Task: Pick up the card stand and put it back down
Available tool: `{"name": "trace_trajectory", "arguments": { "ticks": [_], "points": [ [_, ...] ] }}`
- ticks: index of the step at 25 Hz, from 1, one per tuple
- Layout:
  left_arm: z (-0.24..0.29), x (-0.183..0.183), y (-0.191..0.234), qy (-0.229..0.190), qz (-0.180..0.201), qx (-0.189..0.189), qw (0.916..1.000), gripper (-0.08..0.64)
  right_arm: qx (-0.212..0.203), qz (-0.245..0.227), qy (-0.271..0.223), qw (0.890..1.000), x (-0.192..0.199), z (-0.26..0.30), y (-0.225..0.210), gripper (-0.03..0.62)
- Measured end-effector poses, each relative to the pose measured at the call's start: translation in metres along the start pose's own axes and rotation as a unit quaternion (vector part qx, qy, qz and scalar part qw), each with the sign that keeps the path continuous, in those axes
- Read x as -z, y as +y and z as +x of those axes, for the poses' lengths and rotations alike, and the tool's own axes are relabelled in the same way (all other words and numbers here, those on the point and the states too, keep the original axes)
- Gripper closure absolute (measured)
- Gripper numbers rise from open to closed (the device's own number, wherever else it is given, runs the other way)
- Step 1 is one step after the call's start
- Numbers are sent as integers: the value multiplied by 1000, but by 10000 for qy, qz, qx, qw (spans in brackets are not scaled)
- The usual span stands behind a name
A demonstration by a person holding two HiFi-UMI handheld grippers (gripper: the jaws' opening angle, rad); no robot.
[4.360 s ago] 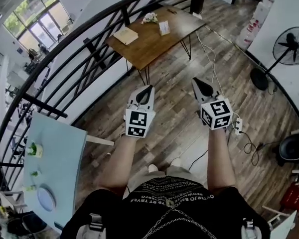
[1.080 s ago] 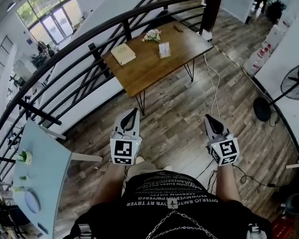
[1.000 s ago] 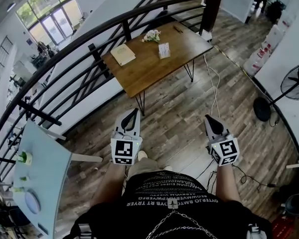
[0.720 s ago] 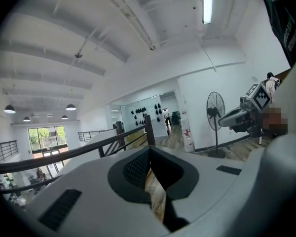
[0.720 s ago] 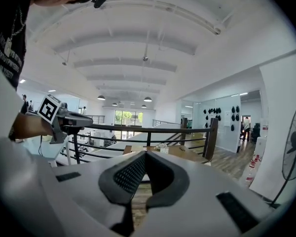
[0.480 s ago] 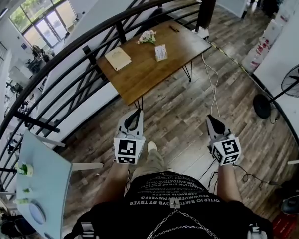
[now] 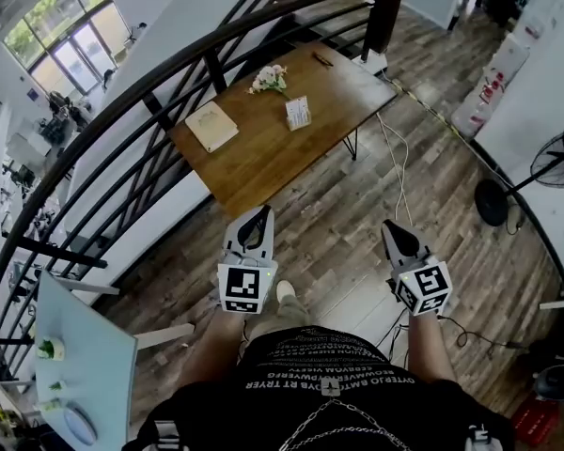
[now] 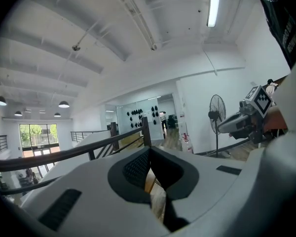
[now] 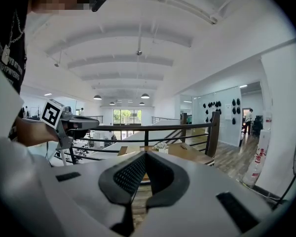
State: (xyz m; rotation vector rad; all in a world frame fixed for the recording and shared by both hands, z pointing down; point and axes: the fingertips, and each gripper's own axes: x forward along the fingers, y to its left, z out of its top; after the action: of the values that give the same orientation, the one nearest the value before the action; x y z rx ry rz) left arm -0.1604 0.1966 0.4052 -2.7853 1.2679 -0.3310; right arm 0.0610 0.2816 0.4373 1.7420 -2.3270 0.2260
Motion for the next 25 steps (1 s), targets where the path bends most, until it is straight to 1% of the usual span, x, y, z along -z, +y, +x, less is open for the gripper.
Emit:
{"name": "trace_trajectory", "arguments": {
  "ticks": [11,15,20,25],
  "points": [
    [50,12,47,96,-149,82,9998,540,-58,3,157,9999,-13,67,-6,578],
    [65,13,66,56,-143,116,9998,540,-68,-82,177,9998,-23,89,-4,578],
    [81,12,87,5,-214,233,9995,540,-26,-135,170,9998,-40,115,-1,578],
    [96,16,96,25,-214,391,9990,540,-51,-111,91,9999,-53,136,1,578]
  ]
}}
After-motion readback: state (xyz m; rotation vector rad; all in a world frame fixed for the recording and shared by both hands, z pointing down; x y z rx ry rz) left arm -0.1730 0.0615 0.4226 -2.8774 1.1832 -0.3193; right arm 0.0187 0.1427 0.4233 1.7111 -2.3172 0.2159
